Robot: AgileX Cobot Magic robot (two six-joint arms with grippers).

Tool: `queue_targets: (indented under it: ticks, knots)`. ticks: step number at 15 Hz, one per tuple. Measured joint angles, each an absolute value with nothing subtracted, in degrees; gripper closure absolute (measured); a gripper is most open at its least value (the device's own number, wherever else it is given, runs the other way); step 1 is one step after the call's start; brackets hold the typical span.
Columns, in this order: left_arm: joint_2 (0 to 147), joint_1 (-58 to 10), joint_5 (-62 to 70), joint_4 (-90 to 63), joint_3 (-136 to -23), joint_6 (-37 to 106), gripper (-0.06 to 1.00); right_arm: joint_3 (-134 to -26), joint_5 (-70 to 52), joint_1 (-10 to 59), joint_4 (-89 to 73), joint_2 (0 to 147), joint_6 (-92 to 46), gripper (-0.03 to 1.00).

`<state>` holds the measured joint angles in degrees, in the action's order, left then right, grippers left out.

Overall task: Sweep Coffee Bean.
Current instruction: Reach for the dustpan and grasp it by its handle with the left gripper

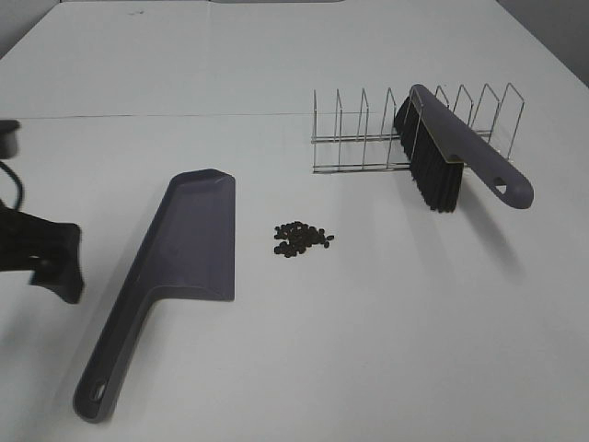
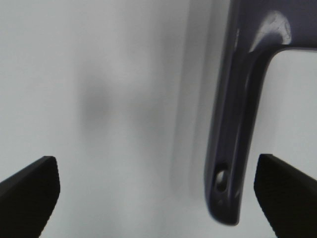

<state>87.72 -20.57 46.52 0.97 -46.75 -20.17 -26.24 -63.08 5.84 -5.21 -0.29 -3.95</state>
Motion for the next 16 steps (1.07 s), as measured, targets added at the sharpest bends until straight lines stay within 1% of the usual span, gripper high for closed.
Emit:
queue_targets:
  ticks: [1,4,12,14,16]
  knots:
    - [95.6,-25.8,40.6,0.6,-48.2,-23.2,-0.05,-26.2,-63.1,5.8,-5.2,-0.3,-4.0,0.02]
    - [103.6,-30.1,38.6,-0.7,-52.9,-23.7,-0.05,-26.2,-63.1,5.8,-5.2,-0.3,-4.0,0.02]
    - [112.1,-30.8,38.6,-2.6,-58.3,-24.4,-0.05,-26.2,-63.1,5.8,-5.2,-0.3,-4.0,0.02]
    - [113.4,-30.8,38.4,-3.0,-58.5,-24.5,0.0,-26.2,-63.1,5.8,-5.2,-0.3,-4.0,0.02]
    - [113.8,-30.8,38.6,-3.0,-58.8,-24.5,0.1,-26.2,-63.1,5.8,-5.2,-0.3,-4.0,0.02]
